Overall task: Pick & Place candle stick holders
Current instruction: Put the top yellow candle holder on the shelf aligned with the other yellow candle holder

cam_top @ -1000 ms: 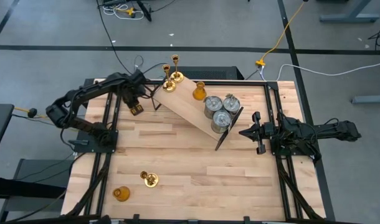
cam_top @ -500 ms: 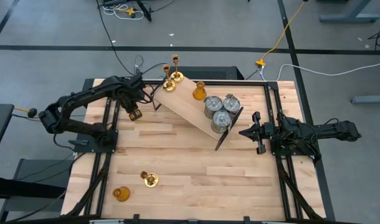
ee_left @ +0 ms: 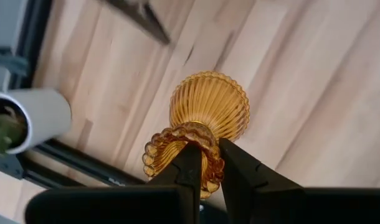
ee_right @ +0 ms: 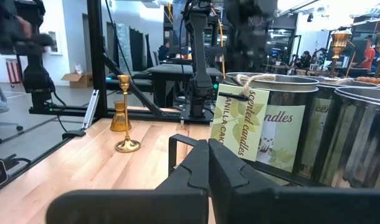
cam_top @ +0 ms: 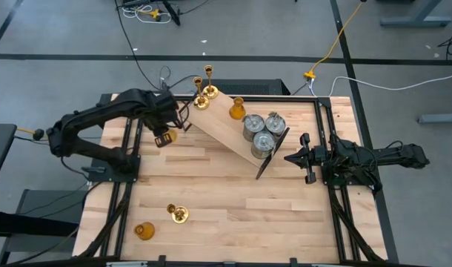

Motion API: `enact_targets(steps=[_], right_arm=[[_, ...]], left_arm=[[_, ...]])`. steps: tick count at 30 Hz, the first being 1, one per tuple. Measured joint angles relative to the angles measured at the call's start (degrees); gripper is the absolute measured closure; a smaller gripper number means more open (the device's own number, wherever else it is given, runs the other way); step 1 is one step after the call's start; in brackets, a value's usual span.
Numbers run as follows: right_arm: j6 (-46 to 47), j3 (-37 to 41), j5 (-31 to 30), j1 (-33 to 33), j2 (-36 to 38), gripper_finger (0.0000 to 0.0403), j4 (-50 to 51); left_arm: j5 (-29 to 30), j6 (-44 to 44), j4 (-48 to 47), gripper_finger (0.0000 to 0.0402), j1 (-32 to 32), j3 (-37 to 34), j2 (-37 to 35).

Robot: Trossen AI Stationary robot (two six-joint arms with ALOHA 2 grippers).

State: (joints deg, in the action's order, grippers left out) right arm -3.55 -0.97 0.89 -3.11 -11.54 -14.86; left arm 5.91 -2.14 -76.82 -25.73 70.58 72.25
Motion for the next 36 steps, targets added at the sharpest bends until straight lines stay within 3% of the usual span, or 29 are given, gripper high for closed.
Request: enact_targets(steps=[14, 26, 36], right_arm=[[0.0, 0.0, 0.0, 0.0, 0.0, 0.0400, 0.0], [0.0, 0.0, 0.0, 0.0, 0.0, 0.0400, 0.0], [0.0, 0.0, 0.0, 0.0, 0.0, 0.0400, 0.0]], left_arm=[[1.1, 3.1, -3.8, 0.0357, 13.0, 17.1, 5.6], [1.5, 1.1, -4.1, 0.0357, 18.5, 32.3, 15.9], [4.0, -5.0, -3.8, 0.0358, 19.5, 43.7, 24.9]])
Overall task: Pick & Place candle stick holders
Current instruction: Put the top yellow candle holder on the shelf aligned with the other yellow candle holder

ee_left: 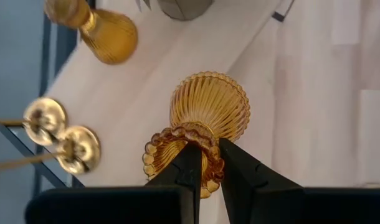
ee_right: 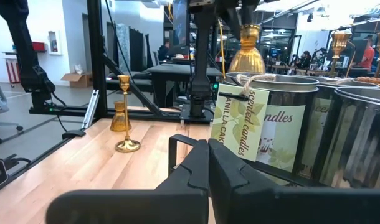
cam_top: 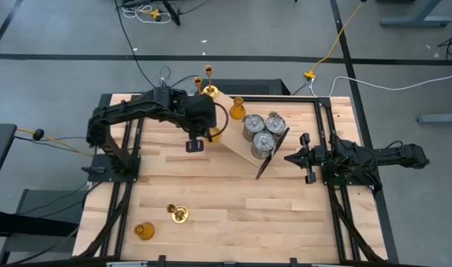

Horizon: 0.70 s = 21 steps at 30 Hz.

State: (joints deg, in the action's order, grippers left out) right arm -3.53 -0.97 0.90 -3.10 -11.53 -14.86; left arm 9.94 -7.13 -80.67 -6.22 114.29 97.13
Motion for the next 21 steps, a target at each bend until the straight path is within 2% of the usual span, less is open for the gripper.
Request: enact_targets(steps=[11, 21], right_arm=[[0.0, 0.0, 0.0, 0.0, 0.0, 0.0400, 0.0], [0.0, 0.0, 0.0, 0.0, 0.0, 0.0400, 0.0]], left_arm=[[4.3, -12.7, 3.8, 0.0358, -0.4, 1.4, 5.3], [4.6, -23.0, 6.2, 0.0358, -2.4, 1.4, 6.4]])
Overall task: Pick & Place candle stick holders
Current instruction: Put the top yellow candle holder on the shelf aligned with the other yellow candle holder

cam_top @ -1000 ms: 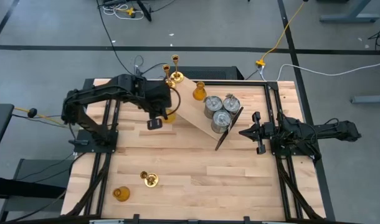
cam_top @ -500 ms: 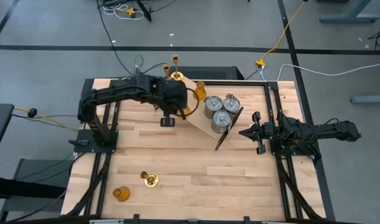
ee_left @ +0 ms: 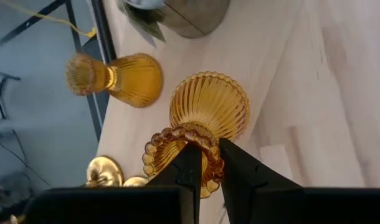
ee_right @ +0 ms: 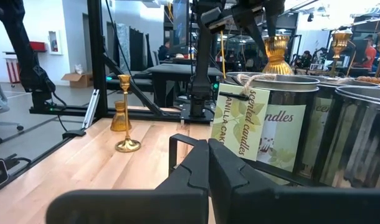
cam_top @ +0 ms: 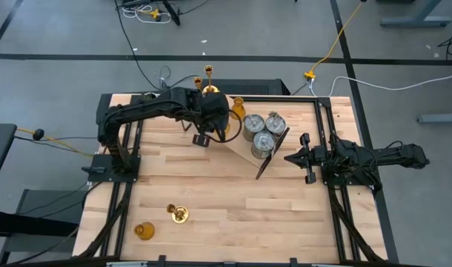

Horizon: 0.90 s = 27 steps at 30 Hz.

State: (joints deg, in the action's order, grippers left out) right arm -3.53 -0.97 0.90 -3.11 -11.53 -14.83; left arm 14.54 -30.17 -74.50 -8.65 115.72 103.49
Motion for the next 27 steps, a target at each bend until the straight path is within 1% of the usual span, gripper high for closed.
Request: enact_targets(steps=[6, 12, 19, 27], right_arm=[[0.0, 0.0, 0.0, 0.0, 0.0, 0.0400, 0.0], [0.0, 0.0, 0.0, 0.0, 0.0, 0.0400, 0.1], [0.0, 0.0, 0.0, 0.0, 0.0, 0.0400, 0.1], [0.0, 0.0, 0.0, 0.0, 0.0, 0.0400, 0.3]], left_arm=[[-0.1, -8.5, -0.2, 0.0358, -1.2, 0.0, 0.1], [-0.9, -13.8, 0.8, 0.0358, -2.9, 0.0, 0.2], [-4.4, -14.8, 3.0, 0.0358, -5.4, 0.0, 2.3], [-4.8, -17.0, 4.5, 0.0358, -8.1, 0.0, 4.7]])
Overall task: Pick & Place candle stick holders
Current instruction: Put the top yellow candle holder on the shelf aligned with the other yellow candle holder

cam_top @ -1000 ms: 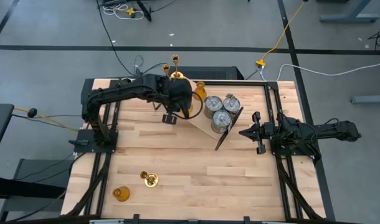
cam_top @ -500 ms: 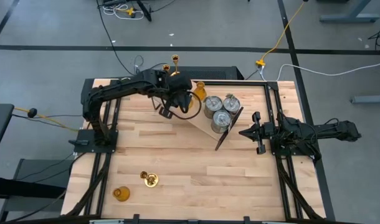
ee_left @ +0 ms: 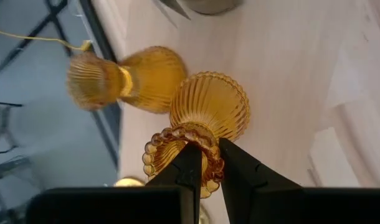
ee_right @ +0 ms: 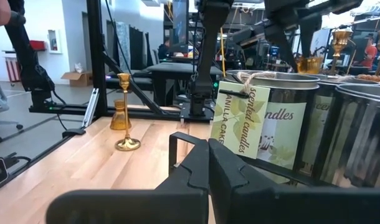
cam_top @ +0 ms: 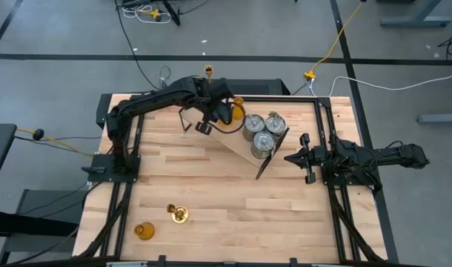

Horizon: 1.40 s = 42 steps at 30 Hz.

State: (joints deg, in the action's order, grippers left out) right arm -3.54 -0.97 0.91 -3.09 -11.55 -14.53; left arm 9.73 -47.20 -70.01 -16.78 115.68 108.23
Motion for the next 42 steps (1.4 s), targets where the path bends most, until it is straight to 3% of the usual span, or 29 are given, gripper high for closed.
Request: enact_targets(steps=[12, 32, 42], right_arm=[[0.0, 0.0, 0.0, 0.0, 0.0, 0.0400, 0.1], [0.0, 0.0, 0.0, 0.0, 0.0, 0.0400, 0.1], [0.0, 0.0, 0.0, 0.0, 0.0, 0.0400, 0.1]], left_arm=[[-7.2, 0.0, -0.3, 0.0356, -0.8, 0.0, 1.5], [-4.7, 2.0, -0.4, 0.0351, -0.8, 0.0, 1.6], [-4.6, 2.9, -0.4, 0.0324, -0.7, 0.0, 1.6]])
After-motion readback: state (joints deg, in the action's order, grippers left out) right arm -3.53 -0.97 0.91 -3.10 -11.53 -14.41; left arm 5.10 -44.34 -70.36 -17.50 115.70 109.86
